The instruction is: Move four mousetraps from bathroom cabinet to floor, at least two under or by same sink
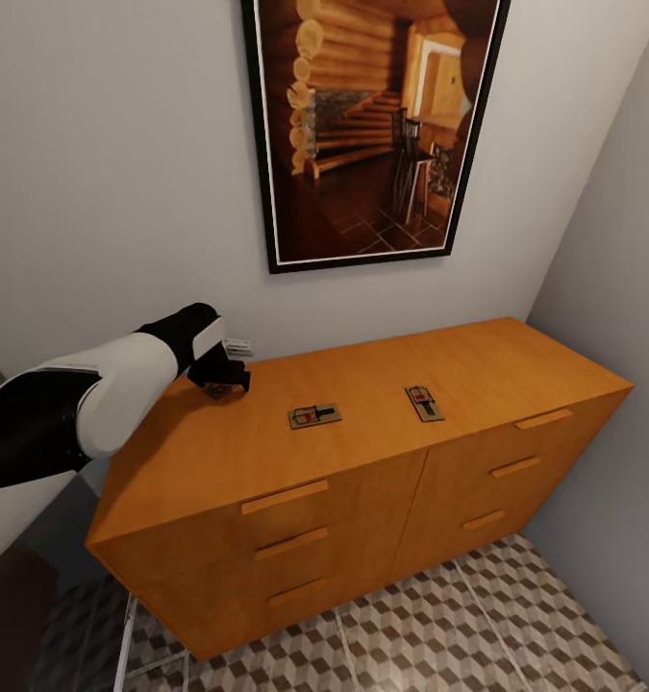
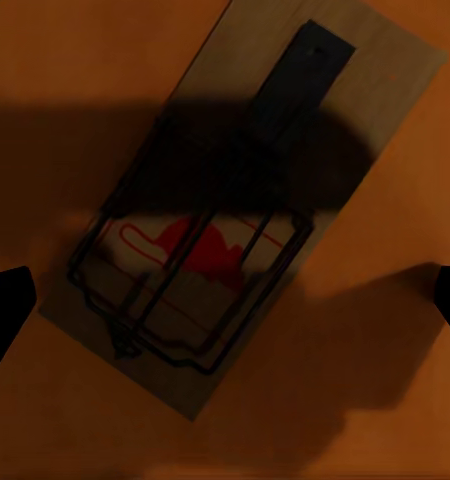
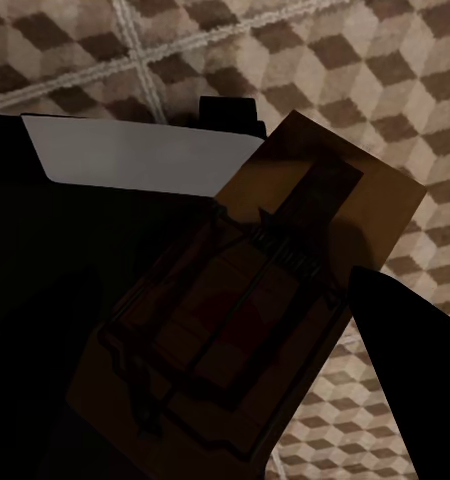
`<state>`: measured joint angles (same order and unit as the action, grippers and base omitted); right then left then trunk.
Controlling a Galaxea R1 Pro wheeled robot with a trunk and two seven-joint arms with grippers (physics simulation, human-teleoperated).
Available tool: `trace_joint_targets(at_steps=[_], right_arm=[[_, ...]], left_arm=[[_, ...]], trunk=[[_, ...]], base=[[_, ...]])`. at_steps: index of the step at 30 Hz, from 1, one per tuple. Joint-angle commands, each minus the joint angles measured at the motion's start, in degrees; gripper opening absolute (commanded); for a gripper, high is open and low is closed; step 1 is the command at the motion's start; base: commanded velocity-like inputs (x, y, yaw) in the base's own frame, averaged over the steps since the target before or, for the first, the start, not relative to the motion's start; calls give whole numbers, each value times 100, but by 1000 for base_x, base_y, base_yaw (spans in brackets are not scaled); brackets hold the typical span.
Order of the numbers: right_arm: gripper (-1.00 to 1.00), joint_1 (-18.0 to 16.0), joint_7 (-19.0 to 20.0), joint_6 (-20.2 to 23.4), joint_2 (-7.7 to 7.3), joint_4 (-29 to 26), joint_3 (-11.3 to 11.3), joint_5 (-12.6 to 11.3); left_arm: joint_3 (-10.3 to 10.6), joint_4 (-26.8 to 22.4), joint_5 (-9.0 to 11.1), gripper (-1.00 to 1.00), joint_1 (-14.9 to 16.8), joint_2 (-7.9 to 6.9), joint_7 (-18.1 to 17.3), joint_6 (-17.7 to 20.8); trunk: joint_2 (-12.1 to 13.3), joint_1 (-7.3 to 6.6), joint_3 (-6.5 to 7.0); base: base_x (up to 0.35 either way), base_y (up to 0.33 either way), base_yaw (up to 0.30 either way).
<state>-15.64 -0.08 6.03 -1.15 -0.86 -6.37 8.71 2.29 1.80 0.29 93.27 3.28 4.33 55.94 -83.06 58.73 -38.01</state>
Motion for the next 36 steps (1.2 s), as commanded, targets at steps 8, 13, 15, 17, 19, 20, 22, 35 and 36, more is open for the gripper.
trace_joint_targets(at_steps=[8,13,15,17,19,20,22,35,36], right_arm=[[-100,-1,-1,30,1,-5,-48,60],[-100,-1,-1,30,1,-7,-48,60],[-100,-1,-1,30,1,-7,-48,60],[-100,-1,-1,30,1,-4,-48,60],[-100,-1,-1,30,1,-5,-48,60],[-100,-1,-1,30,1,-5,-48,60],[-100,-1,-1,30,1,-5,-48,60],[-100,-1,-1,30,1,-8,-48,60],[-100,-1,-1,30,1,-6,-48,60]], left_arm=[[74,31,-11,100,0,-28,7,7],[78,36,-11,100,-1,-29,7,5],[78,37,-11,100,-2,-29,7,5],[78,35,-8,100,-2,-29,7,5],[79,33,-10,100,-2,-29,7,5],[79,32,-10,100,-2,-29,7,5],[79,32,-11,100,-2,-29,7,5],[79,34,-11,-100,-2,-29,7,5],[79,36,-11,-100,-2,-29,7,5]], trunk=[[-2,0,-7],[-2,0,-7],[-2,0,-7],[-2,0,-7],[-2,0,-7],[-2,0,-7],[-2,0,-7],[-2,0,-7],[-2,0,-7]], base=[[0,0,0],[0,0,0],[0,0,0],[0,0,0],[0,0,0],[0,0,0],[0,0,0],[0,0,0],[0,0,0]])
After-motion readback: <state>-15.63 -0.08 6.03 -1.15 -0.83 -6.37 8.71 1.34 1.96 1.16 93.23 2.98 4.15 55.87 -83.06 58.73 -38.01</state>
